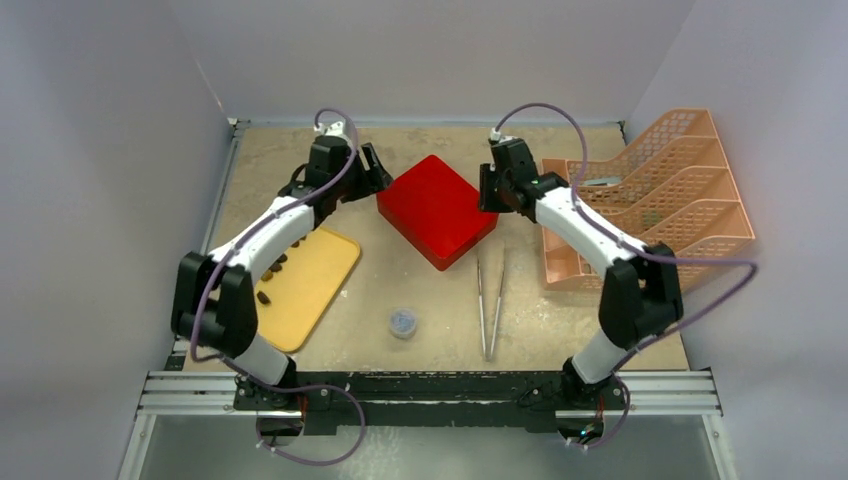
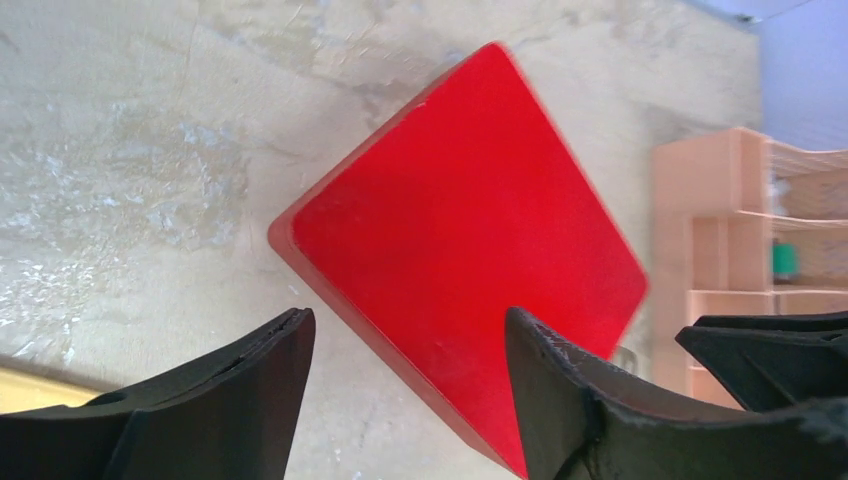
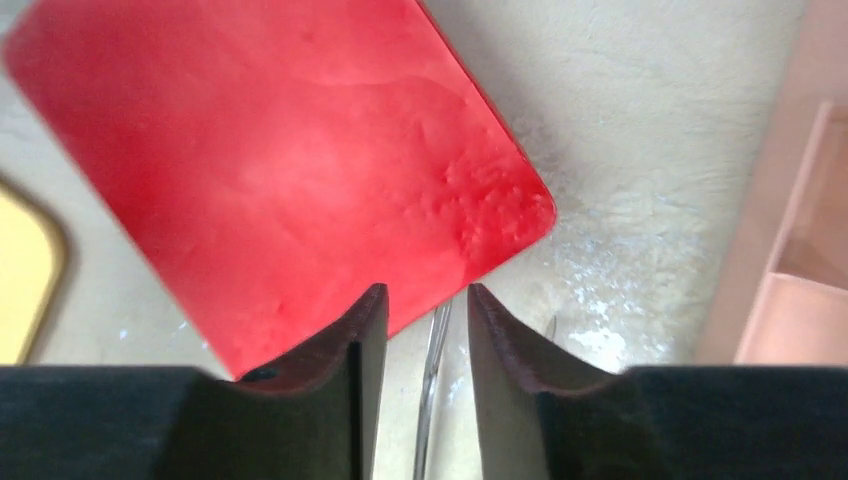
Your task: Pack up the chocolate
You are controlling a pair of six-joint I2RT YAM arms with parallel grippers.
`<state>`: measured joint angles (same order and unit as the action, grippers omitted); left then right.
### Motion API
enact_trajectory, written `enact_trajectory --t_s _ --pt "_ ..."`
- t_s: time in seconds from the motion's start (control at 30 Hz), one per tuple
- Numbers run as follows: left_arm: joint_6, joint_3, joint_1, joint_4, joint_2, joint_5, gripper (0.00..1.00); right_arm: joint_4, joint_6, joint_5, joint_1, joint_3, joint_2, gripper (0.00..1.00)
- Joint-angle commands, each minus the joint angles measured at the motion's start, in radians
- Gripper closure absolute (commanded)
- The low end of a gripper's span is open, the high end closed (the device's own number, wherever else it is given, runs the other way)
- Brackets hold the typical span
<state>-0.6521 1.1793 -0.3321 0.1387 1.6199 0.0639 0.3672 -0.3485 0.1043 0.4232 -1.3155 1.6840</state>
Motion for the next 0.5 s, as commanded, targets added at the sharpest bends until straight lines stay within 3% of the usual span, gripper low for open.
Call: enact_trajectory --t_s 0.0,0.13,0.2,0.47 --pt "0.083 -0.008 0.007 0.032 -0.19 0.034 0.29 0.0 -0.013 -0.001 -0.001 0.034 -0.197 0.55" --pt "0.131 -0.056 0.005 0.035 -0.325 0.067 0.24 -0.029 -0.026 0.005 -0.001 0.091 -0.339 0.24" --pt "0.15 -0.08 0.005 0.033 -0.392 0.065 0.22 -0.036 -0.026 -0.005 -0.003 0.107 -0.404 0.04" --pt "0.181 -0.093 0.002 0.083 -0.557 0.117 0.18 -0.007 -0.033 -0.083 -0.001 0.132 -0.556 0.01"
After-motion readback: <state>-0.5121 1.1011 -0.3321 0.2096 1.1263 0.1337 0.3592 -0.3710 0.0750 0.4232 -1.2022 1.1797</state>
